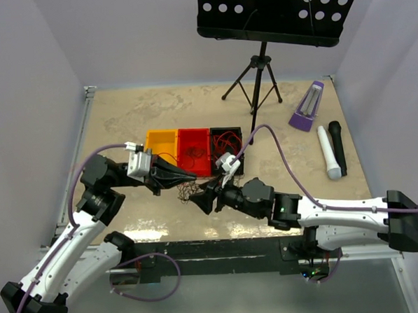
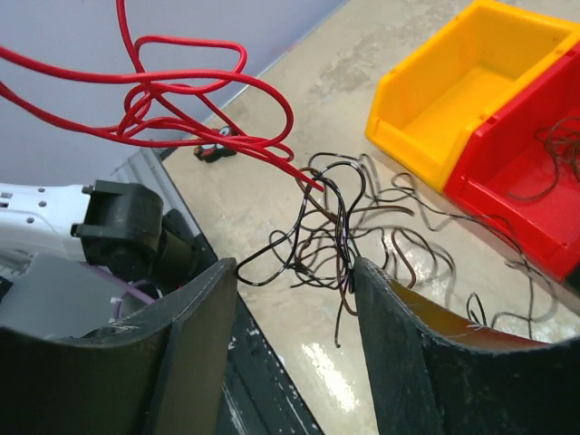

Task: Untangle the cables
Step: Untie the cable.

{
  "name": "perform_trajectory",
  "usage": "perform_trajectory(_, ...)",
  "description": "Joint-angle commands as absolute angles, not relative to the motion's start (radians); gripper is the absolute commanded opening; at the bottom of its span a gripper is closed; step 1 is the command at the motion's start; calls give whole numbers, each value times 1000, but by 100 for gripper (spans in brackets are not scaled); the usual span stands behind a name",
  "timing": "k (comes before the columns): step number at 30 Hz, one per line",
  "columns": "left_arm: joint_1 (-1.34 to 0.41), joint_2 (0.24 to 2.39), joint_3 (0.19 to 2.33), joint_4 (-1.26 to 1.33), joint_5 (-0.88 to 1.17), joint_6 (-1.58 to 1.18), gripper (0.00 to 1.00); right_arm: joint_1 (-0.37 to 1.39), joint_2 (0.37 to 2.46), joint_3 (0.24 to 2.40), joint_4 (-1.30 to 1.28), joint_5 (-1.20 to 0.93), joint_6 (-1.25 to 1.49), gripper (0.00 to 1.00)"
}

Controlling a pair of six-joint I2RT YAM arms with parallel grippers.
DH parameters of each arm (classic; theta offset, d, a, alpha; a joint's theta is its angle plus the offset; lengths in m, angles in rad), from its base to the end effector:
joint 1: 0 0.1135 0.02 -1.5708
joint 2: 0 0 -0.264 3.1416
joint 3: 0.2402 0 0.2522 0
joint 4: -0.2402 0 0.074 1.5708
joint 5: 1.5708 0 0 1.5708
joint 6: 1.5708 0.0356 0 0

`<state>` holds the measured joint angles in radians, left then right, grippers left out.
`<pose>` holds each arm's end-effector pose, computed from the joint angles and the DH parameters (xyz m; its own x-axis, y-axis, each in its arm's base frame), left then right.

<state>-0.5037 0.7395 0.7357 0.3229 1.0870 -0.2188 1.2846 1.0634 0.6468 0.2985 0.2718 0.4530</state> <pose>0.1215 -0.1030 0.3789 0.0597 -0.1482 -0.9872 0.9974 -0.0312 0.0650 0.0791 0.2348 0.2872 -0.4014 0.1293 -0.9067 -0.7487 0.5239 0.4062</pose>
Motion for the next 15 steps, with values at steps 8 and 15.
perform_trajectory(8,-495,730,791,393,1097,-284,0,1310,1173,701,388,377,440,71)
perform_trajectory(15,-495,732,818,442,1101,-337,0,1310,1210,700,376,492,468,55)
